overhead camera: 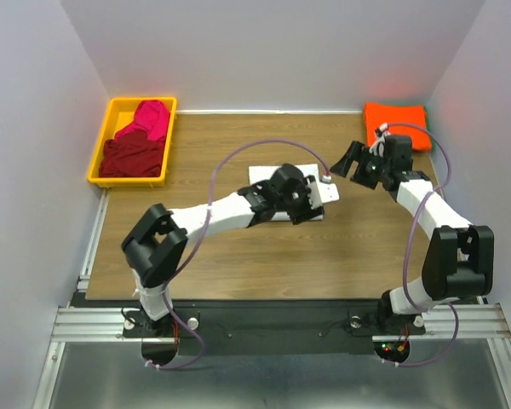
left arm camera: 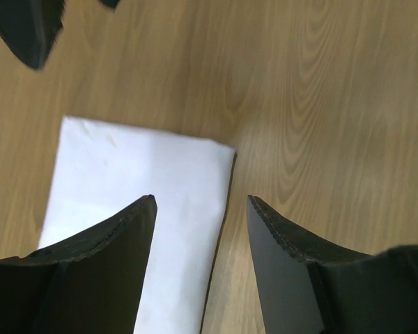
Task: Fold and stack the t-shirts
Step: Neatly place the folded tshirt to the corner
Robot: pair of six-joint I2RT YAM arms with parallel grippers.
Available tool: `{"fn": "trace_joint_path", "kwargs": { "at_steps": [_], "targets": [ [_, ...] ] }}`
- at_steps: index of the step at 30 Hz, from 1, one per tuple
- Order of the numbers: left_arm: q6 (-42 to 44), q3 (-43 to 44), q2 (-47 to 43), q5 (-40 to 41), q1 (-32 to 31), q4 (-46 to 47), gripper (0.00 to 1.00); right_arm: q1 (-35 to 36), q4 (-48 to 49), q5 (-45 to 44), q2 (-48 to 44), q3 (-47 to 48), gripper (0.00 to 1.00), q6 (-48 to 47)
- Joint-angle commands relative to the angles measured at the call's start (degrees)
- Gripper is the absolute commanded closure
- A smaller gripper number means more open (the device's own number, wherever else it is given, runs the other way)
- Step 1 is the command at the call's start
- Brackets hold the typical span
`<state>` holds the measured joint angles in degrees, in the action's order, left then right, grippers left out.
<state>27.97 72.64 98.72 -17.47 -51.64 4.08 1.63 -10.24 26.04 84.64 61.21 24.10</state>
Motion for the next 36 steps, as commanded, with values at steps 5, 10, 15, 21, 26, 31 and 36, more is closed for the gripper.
{"fn": "trace_joint_path", "kwargs": {
  "at_steps": [5, 10, 15, 21, 26, 31, 36],
  "targets": [
    [12.28, 3.11, 10.26, 15.63, -5.84, -0.92, 0.35, -3.73, -0.57, -3.63, 1.93, -6.72, 0.07, 7.1],
    [13.25, 4.7, 15.1, 16.5, -6.2, 0.93, 0.4, -4.18, -0.4, -2.23, 2.98, -8.21, 0.07, 7.89],
    [14.66, 6.28, 18.26, 17.04, -6.2, 1.9, 0.48, -4.27, 1.62, 0.85, 4.48, -10.84, 0.08, 10.53],
    [12.65, 9.62, 19.93, 12.48, -4.97, -0.89, 0.79, -4.27, 11.88, 5.33, 5.27, -17.61, 0.09, 17.11],
    [6.76, 12.17, 18.44, 4.39, -1.63, -2.84, 0.98, -4.18, 18.93, 7.79, 8.25, -20.08, 0.11, 22.92],
    [4.64, 12.79, 16.95, -0.01, 0.22, -3.64, 1.0, -3.22, 26.65, 9.2, 8.96, -23.5, 0.14, 27.83],
    [2.8, 14.37, 17.03, -1.86, 1.45, -3.99, 1.0, -0.59, 32.2, 9.03, 11.85, -23.94, 0.15, 31.0]
  ]
}}
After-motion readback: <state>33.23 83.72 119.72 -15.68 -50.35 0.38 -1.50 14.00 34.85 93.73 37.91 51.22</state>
